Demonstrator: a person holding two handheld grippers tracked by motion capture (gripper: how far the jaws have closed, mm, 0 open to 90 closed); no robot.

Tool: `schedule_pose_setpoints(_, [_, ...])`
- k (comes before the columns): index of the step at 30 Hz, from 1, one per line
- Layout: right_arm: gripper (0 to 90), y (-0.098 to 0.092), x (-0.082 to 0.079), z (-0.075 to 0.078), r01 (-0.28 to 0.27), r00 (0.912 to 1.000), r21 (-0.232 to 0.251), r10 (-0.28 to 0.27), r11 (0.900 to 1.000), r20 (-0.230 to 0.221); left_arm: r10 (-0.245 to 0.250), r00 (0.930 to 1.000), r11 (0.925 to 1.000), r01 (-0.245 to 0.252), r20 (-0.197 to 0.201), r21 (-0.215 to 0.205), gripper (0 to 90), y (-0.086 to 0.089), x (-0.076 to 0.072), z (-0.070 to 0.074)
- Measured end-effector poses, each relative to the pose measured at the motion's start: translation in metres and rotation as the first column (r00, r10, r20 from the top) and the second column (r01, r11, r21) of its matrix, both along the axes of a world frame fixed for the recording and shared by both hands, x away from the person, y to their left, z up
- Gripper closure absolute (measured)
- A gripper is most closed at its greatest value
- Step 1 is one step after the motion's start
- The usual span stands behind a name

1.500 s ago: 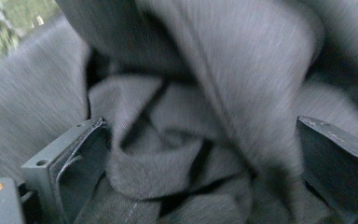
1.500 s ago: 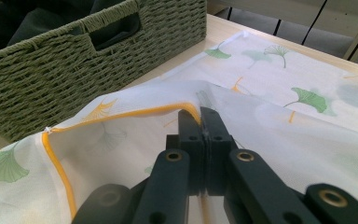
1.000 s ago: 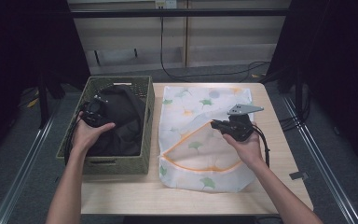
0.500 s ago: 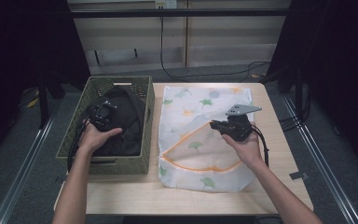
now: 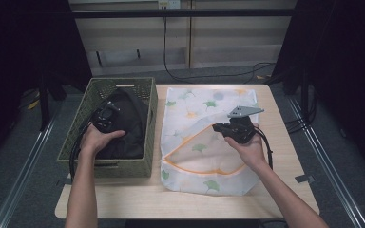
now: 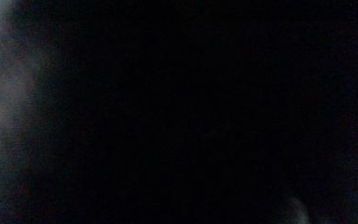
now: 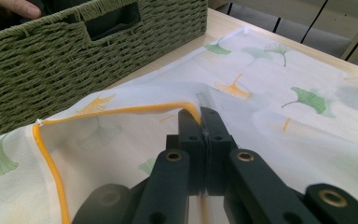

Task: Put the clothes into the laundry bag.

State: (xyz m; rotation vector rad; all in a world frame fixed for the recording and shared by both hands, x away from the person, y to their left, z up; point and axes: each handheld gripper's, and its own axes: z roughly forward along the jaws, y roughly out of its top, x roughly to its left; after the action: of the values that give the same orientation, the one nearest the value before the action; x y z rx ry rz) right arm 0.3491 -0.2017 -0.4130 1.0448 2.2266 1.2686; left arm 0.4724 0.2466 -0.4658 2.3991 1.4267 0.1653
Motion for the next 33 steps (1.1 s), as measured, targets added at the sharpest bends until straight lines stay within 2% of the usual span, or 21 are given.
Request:
schedule_pose_setpoints(2, [89.0, -0.001, -0.001, 0.001, -0.003, 1.0000, 0.000, 0.003, 1.000, 0.005, -0.013, 0.9999, 0.9999, 0.013, -0.010, -0.010, 34.1, 0.000, -0.002, 0.004])
schedule_pose_setpoints(6, [89.0, -0.002, -0.001, 0.002, 0.001, 1.0000, 0.004, -0.001, 1.000, 0.004, 0.003, 1.0000, 0.9999, -0.002, -0.002, 0.011, 49.0, -0.003, -0.003, 0.008])
schedule_pose_setpoints(7, [89.0, -0.001, -0.001, 0.002, 0.005, 1.0000, 0.001, -0.005, 1.000, 0.007, 0.001, 1.0000, 0.9996, -0.001, 0.008, 0.029, 49.0, -0.006, -0.004, 0.010])
schedule_pose_setpoints(8, [89.1, -0.001, -0.001, 0.002, 0.001, 1.0000, -0.001, -0.001, 1.000, 0.009, -0.016, 0.9996, 0.9983, 0.015, 0.022, 0.056, 56.3, -0.008, -0.005, 0.014])
schedule_pose_setpoints(9, [89.1, -0.001, -0.001, 0.002, 0.001, 1.0000, -0.001, -0.001, 1.000, 0.009, -0.016, 0.9996, 0.9983, 0.015, 0.022, 0.056, 59.1, -0.008, -0.005, 0.014])
schedule_pose_setpoints(14, [89.1, 0.000, 0.000, 0.003, -0.005, 1.0000, 0.005, 0.005, 1.000, 0.005, -0.014, 0.9966, 0.9994, 0.012, 0.081, 0.033, 65.7, -0.001, -0.007, 0.025])
schedule_pose_setpoints(15, [89.1, 0.000, 0.000, 0.003, -0.004, 1.0000, 0.006, 0.004, 1.000, 0.005, -0.016, 0.9964, 0.9997, 0.014, 0.083, 0.021, 66.2, 0.001, -0.008, 0.028])
schedule_pose_setpoints(16, [89.2, 0.000, 0.000, 0.003, -0.004, 1.0000, 0.007, 0.004, 1.000, 0.006, -0.003, 0.9944, 1.0000, 0.003, 0.106, -0.001, 66.5, 0.001, -0.010, 0.030])
schedule_pose_setpoints(17, [89.2, 0.000, 0.000, 0.003, -0.004, 1.0000, 0.007, 0.004, 1.000, 0.006, -0.003, 0.9944, 1.0000, 0.003, 0.106, -0.001, 66.9, 0.001, -0.010, 0.030])
schedule_pose_setpoints(18, [89.2, -0.001, -0.001, 0.003, -0.002, 1.0000, 0.009, 0.002, 1.000, 0.007, 0.010, 0.9894, 0.9992, -0.004, 0.145, -0.041, 67.1, 0.005, -0.013, 0.037])
schedule_pose_setpoints(19, [89.2, -0.001, -0.001, 0.003, -0.002, 1.0000, 0.009, 0.002, 1.000, 0.007, 0.010, 0.9894, 0.9992, -0.004, 0.145, -0.041, 67.2, 0.005, -0.013, 0.037])
schedule_pose_setpoints(22, [89.2, -0.002, -0.002, 0.004, 0.001, 0.9999, 0.011, -0.001, 1.000, 0.012, 0.038, 0.9768, 0.9952, -0.018, 0.211, -0.096, 67.2, 0.009, -0.022, 0.047])
schedule_pose_setpoints(23, [89.2, -0.002, -0.002, 0.004, 0.001, 0.9999, 0.011, -0.001, 1.000, 0.012, 0.038, 0.9768, 0.9952, -0.018, 0.211, -0.096, 67.2, 0.009, -0.022, 0.047])
schedule_pose_setpoints(24, [89.2, -0.002, -0.002, 0.003, 0.000, 0.9999, 0.013, 0.000, 1.000, 0.011, 0.042, 0.9677, 0.9921, -0.011, 0.249, -0.125, 67.2, 0.011, -0.026, 0.053])
schedule_pose_setpoints(25, [89.2, -0.002, -0.002, 0.003, 0.000, 0.9999, 0.013, 0.000, 1.000, 0.011, 0.042, 0.9677, 0.9921, -0.011, 0.249, -0.125, 67.2, 0.011, -0.026, 0.053])
schedule_pose_setpoints(26, [89.2, -0.002, -0.002, 0.003, 0.002, 1.0000, 0.015, -0.002, 1.000, 0.009, 0.040, 0.9593, 0.9888, 0.002, 0.280, -0.149, 67.2, 0.014, -0.031, 0.059])
schedule_pose_setpoints(28, [89.2, -0.001, -0.002, 0.002, 0.003, 1.0000, 0.012, -0.003, 1.000, 0.008, 0.058, 0.9448, 0.9843, 0.000, 0.322, -0.177, 67.3, 0.016, -0.037, 0.065])
schedule_pose_setpoints(30, [89.2, -0.001, -0.002, 0.002, 0.005, 1.0000, 0.013, -0.005, 1.000, 0.007, 0.077, 0.9295, 0.9766, 0.002, 0.361, -0.215, 67.4, 0.021, -0.043, 0.071])
schedule_pose_setpoints(31, [89.2, -0.001, -0.002, 0.002, 0.005, 1.0000, 0.013, -0.005, 1.000, 0.007, 0.077, 0.9295, 0.9766, 0.002, 0.361, -0.215, 67.5, 0.021, -0.043, 0.071])
schedule_pose_setpoints(32, [89.2, -0.002, -0.002, 0.002, 0.004, 1.0000, 0.016, -0.004, 1.000, 0.005, 0.082, 0.9238, 0.9743, 0.004, 0.374, -0.225, 67.5, 0.024, -0.046, 0.074])
schedule_pose_setpoints(33, [89.2, -0.002, -0.003, 0.002, 0.004, 1.0000, 0.017, -0.004, 1.000, 0.005, 0.090, 0.9143, 0.9723, 0.006, 0.395, -0.234, 67.6, 0.026, -0.051, 0.076])
